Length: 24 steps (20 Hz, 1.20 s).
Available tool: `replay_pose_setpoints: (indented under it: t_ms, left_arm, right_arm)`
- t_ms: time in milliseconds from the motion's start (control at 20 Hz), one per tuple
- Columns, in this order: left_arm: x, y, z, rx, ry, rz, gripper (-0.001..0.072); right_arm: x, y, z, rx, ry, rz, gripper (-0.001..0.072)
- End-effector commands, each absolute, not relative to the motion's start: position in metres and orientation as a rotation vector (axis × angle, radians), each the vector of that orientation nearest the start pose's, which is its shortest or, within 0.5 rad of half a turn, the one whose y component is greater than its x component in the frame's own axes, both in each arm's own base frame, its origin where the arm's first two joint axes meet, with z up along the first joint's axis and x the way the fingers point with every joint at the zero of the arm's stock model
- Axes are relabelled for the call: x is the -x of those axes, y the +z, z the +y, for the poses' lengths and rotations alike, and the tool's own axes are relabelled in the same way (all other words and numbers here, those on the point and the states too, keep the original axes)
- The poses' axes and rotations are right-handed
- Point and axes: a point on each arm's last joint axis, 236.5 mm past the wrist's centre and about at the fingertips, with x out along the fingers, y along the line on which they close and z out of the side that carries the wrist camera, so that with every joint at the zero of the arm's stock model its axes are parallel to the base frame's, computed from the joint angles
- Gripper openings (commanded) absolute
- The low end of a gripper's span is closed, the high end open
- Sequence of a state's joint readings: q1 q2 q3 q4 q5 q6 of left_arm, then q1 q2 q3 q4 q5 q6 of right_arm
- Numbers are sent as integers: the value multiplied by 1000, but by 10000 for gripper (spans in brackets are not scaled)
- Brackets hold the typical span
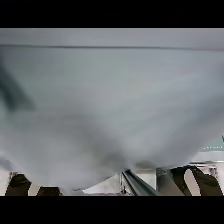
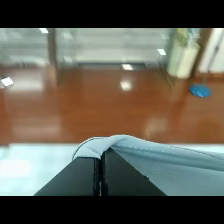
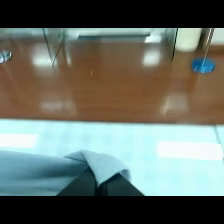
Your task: Fold the shirts.
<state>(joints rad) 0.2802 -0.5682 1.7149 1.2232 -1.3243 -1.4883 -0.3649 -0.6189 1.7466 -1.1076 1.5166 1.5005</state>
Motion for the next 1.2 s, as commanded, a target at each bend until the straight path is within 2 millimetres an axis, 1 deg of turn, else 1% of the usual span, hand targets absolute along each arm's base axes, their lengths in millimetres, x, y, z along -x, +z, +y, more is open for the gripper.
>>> replay_pose_setpoints:
  t_ms: [0,50,100,200,250,350,450,500,550,650,700,750,850,900,1050,1150]
  left_arm:
    - [-271,357,-46,171,-247,423,19]
    - [-295,326,-45,201,-274,495,19]
    - [-321,291,-38,250,-270,575,19]
    - [-365,227,-26,333,-249,703,19]
    - [-386,201,-24,343,-251,746,19]
    - [-434,152,-26,375,-244,792,19]
    - [-478,101,-37,431,-254,836,19]
    - [-495,74,-44,466,-260,878,19]
    - [-508,51,-49,486,-266,918,19]
    - [-530,12,-56,505,-269,982,19]
    - [-539,-4,-59,508,-272,1004,19]
    - [-547,-14,-61,522,-267,1016,19]
    - [-560,-26,-62,558,-250,1030,19]
    - [-564,-29,-62,563,-247,1031,19]
    - [-568,-29,-61,562,-244,1021,19]
    - [-562,-30,-64,562,-260,1049,19]
  right_arm:
    - [-254,340,26,-221,142,481,26]
    - [-277,316,25,-266,166,503,26]
    - [-296,291,24,-306,191,540,26]
    - [-331,230,16,-377,208,652,26]
    - [-350,200,8,-403,204,705,26]
    - [-387,151,-6,-447,195,786,26]
    - [-429,108,-17,-521,196,806,26]
    - [-447,86,-22,-560,189,825,26]
    - [-464,65,-27,-608,182,850,26]
    - [-492,32,-34,-666,178,887,26]
    - [-503,18,-36,-686,181,906,26]
    - [-511,7,-37,-707,186,930,26]
    - [-520,-8,-36,-731,205,969,26]
    - [-523,-12,-36,-734,214,981,26]
    - [-527,-16,-38,-725,212,983,26]
    - [-522,-17,-35,-716,228,1006,26]
